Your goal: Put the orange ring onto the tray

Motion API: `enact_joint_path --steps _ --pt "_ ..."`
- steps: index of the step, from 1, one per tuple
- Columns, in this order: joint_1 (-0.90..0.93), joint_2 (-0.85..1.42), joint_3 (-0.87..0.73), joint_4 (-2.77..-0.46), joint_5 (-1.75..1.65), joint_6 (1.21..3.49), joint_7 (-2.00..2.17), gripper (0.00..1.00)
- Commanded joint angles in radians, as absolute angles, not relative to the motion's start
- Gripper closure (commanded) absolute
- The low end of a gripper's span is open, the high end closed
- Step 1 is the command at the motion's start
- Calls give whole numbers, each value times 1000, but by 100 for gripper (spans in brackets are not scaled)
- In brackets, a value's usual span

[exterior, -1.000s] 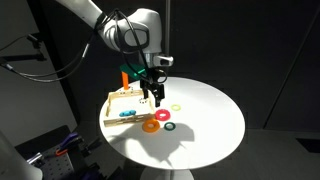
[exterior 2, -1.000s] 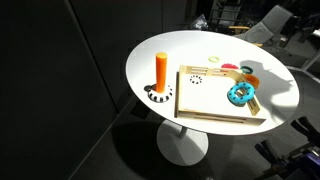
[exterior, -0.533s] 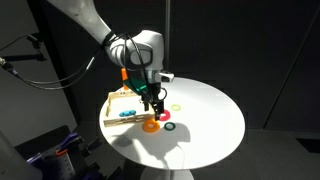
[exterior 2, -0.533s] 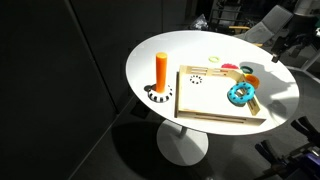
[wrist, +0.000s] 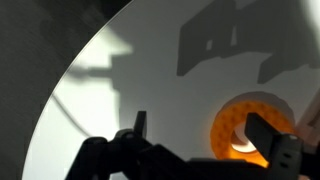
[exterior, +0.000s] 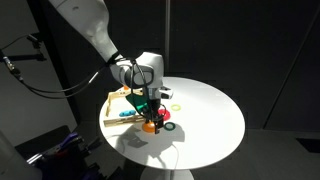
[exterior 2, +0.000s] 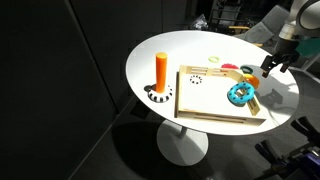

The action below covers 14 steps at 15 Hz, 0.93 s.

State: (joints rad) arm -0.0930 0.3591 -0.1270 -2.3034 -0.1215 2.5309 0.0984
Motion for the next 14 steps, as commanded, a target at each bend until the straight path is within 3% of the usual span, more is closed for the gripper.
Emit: enact_joint_path --steps 1,14 --pt "-69 418 -138 -2262 -128 2562 127 0" --pt "-12 526 -152 -2168 -131 2590 157 0"
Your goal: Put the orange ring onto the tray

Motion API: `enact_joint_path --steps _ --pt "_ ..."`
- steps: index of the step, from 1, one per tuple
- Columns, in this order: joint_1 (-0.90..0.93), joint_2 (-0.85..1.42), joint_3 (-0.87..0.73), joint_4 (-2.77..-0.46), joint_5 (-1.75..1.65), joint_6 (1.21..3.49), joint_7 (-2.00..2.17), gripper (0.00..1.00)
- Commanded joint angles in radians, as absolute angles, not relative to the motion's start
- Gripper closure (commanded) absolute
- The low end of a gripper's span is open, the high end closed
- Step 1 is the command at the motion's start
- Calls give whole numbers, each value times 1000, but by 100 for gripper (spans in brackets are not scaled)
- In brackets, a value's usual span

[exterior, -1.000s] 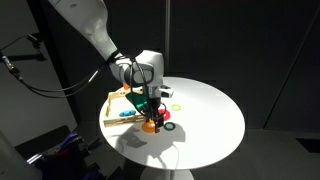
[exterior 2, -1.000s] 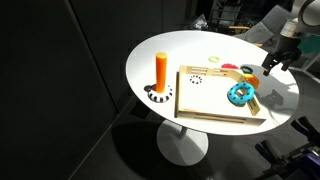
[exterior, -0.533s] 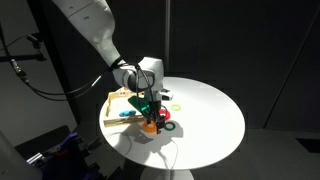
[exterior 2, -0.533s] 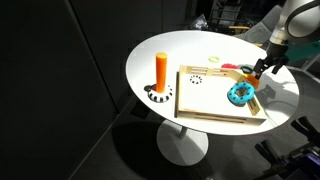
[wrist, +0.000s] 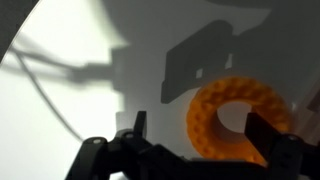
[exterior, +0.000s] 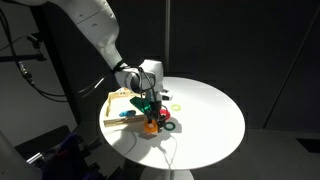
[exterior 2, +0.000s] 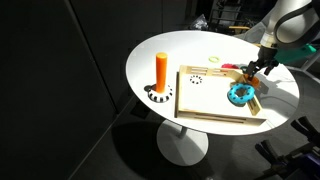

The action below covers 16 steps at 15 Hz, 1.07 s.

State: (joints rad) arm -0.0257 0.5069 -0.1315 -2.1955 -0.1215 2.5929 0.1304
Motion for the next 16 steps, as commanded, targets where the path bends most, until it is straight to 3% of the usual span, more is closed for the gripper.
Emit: enact_joint_path --steps 1,2,3,5,13,16 --pt "-10 530 -157 -2164 -132 2588 163 0" --pt "-7 539 -161 -2162 -133 2591 168 1" --pt "-5 544 -164 -2159 -132 2587 174 26" --pt "-2 553 -170 -2157 -131 2584 184 32" --pt "15 513 -172 -2157 -119 2558 222 96" --pt "16 462 -176 -2170 -116 2557 231 94"
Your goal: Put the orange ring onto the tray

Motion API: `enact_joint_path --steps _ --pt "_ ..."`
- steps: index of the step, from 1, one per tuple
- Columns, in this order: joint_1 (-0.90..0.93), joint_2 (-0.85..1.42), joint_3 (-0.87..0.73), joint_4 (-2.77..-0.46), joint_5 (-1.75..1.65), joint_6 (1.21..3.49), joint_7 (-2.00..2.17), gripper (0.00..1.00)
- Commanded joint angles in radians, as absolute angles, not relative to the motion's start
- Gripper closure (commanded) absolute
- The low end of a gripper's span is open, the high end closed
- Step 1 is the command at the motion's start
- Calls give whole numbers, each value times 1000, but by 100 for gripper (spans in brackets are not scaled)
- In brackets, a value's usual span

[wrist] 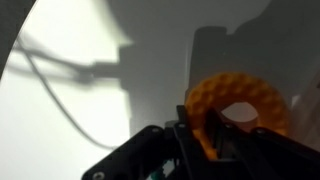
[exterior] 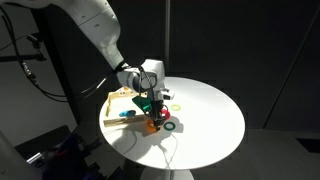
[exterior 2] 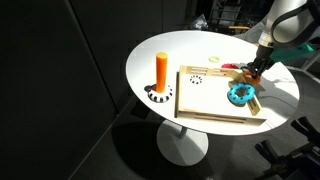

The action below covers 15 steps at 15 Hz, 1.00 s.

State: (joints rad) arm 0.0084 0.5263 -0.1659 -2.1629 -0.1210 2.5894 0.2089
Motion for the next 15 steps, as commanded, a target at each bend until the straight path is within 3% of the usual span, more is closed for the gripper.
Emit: enact_joint_path --steps 1,12,13,14,15 --pt "16 442 -175 -2174 -115 2556 234 93" --pt "58 313 -77 -2184 -96 2518 221 92" --pt "61 306 -64 -2185 -92 2501 210 86" --pt "60 298 -50 -2183 -81 2476 199 53" --pt "53 292 -30 -2179 -59 2441 173 53"
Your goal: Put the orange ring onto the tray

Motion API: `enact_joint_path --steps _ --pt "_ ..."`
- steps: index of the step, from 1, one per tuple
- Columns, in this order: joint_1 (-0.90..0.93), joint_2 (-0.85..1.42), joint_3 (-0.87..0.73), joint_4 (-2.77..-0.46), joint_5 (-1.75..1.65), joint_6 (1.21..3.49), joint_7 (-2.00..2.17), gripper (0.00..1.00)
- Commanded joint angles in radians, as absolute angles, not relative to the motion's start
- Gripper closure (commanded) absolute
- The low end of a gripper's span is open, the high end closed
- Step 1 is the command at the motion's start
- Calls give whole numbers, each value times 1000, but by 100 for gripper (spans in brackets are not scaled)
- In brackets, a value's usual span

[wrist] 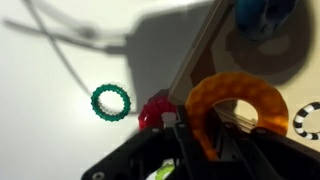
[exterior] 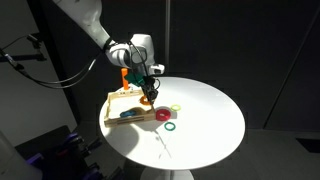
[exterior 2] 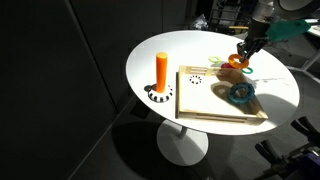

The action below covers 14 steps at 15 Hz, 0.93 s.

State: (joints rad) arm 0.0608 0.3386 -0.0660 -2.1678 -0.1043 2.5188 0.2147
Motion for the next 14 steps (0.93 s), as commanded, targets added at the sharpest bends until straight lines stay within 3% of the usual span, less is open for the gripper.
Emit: enact_joint_path --steps 1,7,11,14 --pt "48 287 -17 -2175 -42 2407 157 46" --pt "26 247 14 -2150 50 2208 46 1" --pt "17 210 4 -2139 51 2098 -3 0" --pt "26 235 4 -2148 40 2146 31 0"
